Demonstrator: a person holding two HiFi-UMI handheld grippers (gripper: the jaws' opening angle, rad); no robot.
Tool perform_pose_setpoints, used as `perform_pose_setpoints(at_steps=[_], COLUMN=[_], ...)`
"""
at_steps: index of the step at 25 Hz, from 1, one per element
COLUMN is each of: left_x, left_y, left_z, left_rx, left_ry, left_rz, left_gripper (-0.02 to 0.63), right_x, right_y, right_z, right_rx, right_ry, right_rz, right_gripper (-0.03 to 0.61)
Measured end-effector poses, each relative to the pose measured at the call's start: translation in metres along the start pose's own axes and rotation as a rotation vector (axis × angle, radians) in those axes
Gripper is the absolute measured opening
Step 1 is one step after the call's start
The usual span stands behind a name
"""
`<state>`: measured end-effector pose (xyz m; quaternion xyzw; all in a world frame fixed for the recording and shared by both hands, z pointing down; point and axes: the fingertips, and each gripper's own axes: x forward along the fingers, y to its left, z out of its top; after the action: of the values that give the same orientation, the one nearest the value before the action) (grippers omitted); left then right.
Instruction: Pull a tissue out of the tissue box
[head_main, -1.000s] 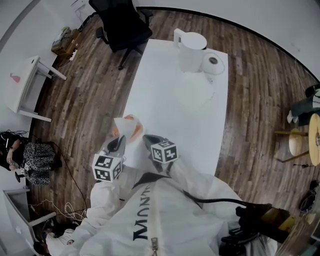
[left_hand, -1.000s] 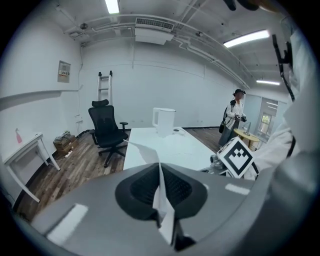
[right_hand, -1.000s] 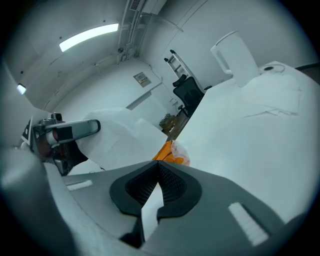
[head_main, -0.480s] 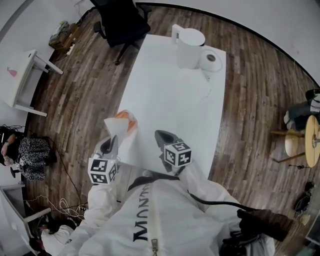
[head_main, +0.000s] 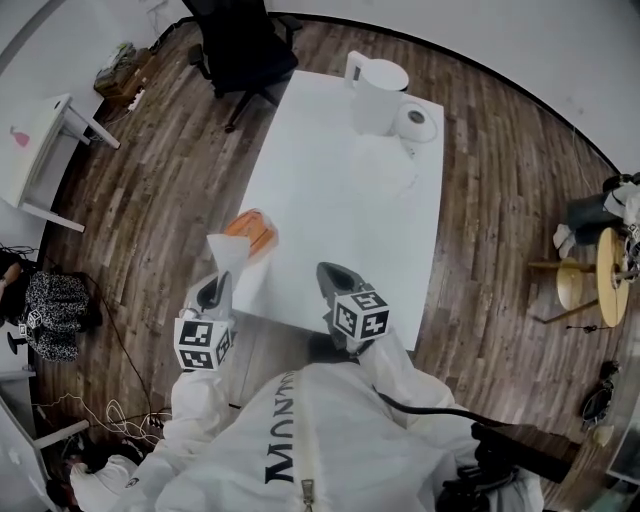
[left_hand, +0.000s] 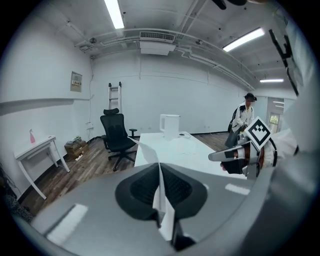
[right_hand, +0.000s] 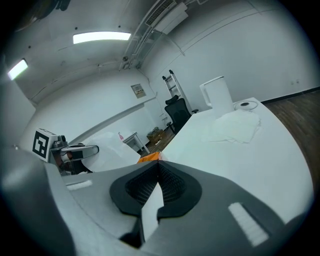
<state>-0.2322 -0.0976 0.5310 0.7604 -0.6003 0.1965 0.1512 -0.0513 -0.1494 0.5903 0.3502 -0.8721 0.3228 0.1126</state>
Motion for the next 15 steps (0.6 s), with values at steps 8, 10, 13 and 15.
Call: perform_pose_setpoints(at_steps=[8, 10, 13, 15], left_x=[-0.033, -0.042, -0.061, -0.075], left_y=[-0.01, -0.013, -0.017, -0.02], left_z=[-0.013, -0.014, -0.019, -0.025], left_rx=[0.003, 0.01, 0.018, 0.02], left_ry=[-0.071, -0.091, -0.118, -0.133], left_rz=[-0.025, -0.026, -0.031, -0.032], left_gripper=[0.0, 0.0, 0.0, 0.0], right_x=[-0.028, -0.037, -0.052, -0.064], right_y=[0.028, 0.038, 0.057, 0.069], right_z=[-0.008, -0.008, -0.011, -0.016], right_rx=[-0.055, -0.08, -0.111, -0.129], right_ry=[-0.046, -0.069, -0.106, -0.128], right_rz=[-0.051, -0.061, -0.076, -0.089], right_gripper=[0.002, 0.002, 0.002, 0.002])
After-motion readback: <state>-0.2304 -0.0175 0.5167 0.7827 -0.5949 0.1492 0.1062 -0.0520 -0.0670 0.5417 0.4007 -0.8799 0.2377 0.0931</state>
